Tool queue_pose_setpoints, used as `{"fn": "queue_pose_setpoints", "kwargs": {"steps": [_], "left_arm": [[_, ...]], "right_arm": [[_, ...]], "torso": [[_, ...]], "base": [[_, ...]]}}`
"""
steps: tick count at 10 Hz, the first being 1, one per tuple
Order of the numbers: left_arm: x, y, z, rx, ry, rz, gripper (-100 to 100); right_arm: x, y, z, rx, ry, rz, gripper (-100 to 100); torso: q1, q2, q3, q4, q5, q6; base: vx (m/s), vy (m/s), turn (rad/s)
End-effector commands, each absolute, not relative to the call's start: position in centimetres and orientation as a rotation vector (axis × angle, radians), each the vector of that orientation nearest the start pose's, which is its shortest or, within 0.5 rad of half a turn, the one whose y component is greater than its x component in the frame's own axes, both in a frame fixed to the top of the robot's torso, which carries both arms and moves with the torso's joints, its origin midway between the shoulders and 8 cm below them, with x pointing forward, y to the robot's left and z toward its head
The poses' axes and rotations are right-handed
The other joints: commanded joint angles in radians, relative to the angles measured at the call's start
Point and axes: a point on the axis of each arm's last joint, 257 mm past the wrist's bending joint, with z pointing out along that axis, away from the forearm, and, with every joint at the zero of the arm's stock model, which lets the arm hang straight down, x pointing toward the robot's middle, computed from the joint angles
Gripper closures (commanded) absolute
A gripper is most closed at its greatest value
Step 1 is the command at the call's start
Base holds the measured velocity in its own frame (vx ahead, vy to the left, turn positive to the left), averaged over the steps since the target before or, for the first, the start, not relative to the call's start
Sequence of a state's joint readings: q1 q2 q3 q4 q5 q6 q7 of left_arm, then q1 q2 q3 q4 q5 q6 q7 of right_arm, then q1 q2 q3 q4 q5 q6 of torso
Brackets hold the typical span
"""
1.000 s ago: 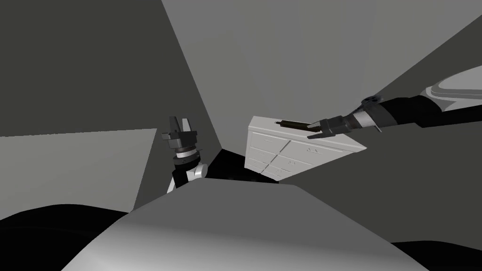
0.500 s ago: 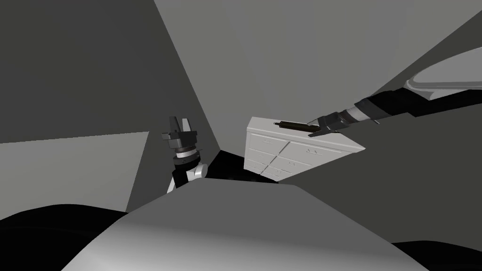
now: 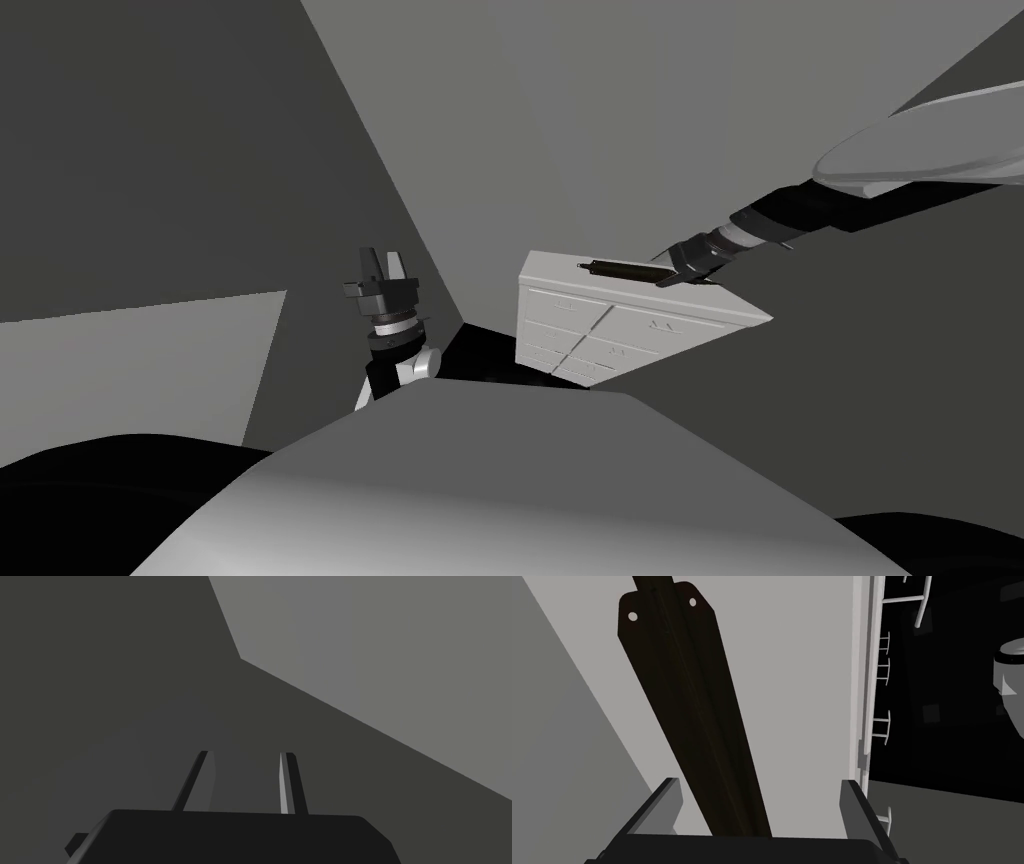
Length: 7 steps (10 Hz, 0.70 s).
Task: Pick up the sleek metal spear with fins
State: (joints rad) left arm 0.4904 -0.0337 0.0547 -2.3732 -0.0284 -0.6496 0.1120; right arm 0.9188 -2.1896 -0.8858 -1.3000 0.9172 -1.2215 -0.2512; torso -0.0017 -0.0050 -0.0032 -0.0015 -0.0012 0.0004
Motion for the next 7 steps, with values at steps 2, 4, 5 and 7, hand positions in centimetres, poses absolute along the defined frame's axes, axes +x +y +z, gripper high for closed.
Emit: {"fn": "queue_pose_setpoints", "kwargs": {"steps": [2,4,5,7], "left_arm": [[29.1,28.2,9.2,-0.477,0.411,-1.387,0],[29.1,28.2,9.2,-0.477,0.411,-1.387,0],[29.1,28.2,9.2,-0.477,0.411,-1.387,0],[29.1,28.2,9.2,-0.477,0.411,-1.387,0]], "right_arm": [[44.5,-47.0,-1.2,-1.684,2.282,-0.255,-100],[44.9,-47.5,-1.6,-1.726,2.301,-0.295,-100],[44.7,-47.3,-1.4,-1.713,2.295,-0.283,-100],[44.5,-48.8,-2.0,-1.672,2.331,-0.292,-100]], "torso": [[0.000,0.001,0.000,0.000,0.000,0.000],[0.000,0.000,0.000,0.000,0.000,0.000],[-0.001,0.000,0.000,0.000,0.000,0.000],[0.000,0.004,0.003,0.001,0.000,0.000]], "base": [[0.072,-0.006,-0.073],[0.091,-0.012,-0.088],[0.041,-0.006,-0.006],[-0.022,0.000,0.173]]}}
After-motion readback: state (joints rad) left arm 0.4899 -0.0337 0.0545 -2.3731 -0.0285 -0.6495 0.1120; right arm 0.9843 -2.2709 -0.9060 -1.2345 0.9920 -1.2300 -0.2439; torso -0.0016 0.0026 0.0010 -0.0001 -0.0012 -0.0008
